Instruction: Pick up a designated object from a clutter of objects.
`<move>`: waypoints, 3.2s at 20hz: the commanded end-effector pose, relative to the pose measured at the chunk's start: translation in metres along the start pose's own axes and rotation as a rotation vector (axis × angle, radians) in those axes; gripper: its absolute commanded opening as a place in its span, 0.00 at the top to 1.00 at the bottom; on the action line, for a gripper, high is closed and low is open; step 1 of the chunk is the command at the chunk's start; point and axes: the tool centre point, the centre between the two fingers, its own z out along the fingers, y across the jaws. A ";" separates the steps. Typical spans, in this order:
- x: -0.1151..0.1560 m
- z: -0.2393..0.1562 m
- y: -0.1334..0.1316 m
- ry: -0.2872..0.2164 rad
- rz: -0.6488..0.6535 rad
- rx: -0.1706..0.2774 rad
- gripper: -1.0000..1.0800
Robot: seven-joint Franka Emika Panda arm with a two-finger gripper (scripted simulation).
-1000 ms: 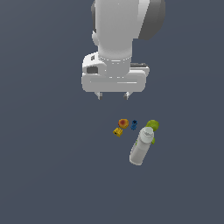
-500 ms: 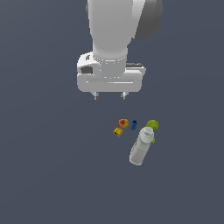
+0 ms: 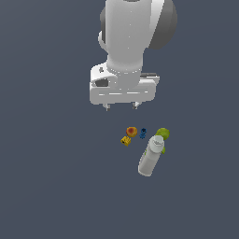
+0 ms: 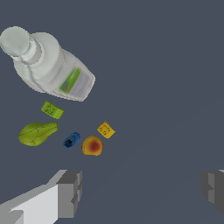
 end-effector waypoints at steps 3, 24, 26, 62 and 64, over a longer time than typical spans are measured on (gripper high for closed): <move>0.005 0.016 -0.017 0.000 -0.111 -0.009 0.04; 0.009 0.132 -0.149 0.014 -0.931 -0.028 0.04; 0.006 0.142 -0.163 0.017 -1.012 -0.025 0.04; -0.018 0.242 -0.236 0.046 -1.425 0.002 0.04; -0.018 0.244 -0.236 0.046 -1.425 0.002 0.04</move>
